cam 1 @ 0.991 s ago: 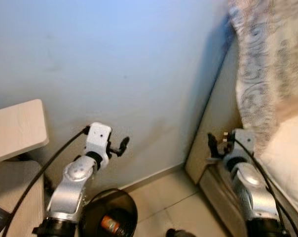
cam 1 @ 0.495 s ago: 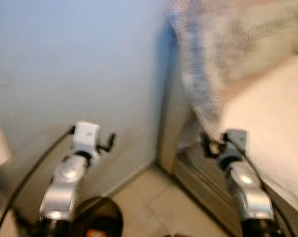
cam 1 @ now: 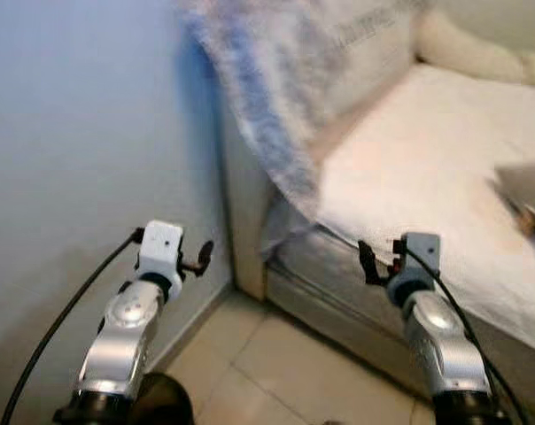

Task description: Clean up the room

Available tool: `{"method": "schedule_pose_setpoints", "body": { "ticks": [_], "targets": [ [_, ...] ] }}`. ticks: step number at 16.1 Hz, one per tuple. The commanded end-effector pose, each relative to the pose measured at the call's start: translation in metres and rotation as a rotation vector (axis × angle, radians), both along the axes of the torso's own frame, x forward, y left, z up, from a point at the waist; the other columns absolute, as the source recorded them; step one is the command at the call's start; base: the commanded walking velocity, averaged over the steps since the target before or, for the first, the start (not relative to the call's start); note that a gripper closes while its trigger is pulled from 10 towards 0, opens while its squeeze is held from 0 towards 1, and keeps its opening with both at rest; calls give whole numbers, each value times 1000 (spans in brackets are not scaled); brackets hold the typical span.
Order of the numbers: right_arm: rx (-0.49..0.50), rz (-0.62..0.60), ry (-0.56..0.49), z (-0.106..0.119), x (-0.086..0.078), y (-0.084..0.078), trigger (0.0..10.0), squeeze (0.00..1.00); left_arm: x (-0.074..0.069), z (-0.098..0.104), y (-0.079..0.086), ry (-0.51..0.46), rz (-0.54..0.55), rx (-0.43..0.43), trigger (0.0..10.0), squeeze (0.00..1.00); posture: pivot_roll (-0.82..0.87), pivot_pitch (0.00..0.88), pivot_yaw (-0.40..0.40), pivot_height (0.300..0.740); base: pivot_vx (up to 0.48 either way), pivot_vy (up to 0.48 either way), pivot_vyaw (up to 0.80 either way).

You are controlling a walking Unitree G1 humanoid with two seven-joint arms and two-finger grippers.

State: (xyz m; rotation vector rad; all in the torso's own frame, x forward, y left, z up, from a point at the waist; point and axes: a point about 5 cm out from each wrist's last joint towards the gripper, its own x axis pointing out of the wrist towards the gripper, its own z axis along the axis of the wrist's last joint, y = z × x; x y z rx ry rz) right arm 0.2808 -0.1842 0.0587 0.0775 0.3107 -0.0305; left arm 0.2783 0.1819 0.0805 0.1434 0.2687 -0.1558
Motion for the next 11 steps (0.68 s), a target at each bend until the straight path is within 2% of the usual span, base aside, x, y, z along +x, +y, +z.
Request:
{"method": "schedule_pose_setpoints", "body": {
  "ticks": [1,6,9,11],
  "targets": [
    [-8,-10,-1,2,2,-3,10000,1000,5,5,-3,-25,-10,9,10000,0,-14,0,41,740,0,0,-744],
    [-14,-5,9,-3,0,-2,10000,1000,6,3,-1,-21,13,0,10000,0,-19,0,45,740,0,0,-744],
    [-25,2,-17,2,3,-1,10000,1000,5,2,1,-38,35,6,10000,0,-24,0,43,740,0,0,-735],
    [-1,-14,-57,10,4,-5,10000,1000,4,3,3,-53,39,28,10000,0,-14,0,41,740,0,-137,0]
  ]
}}
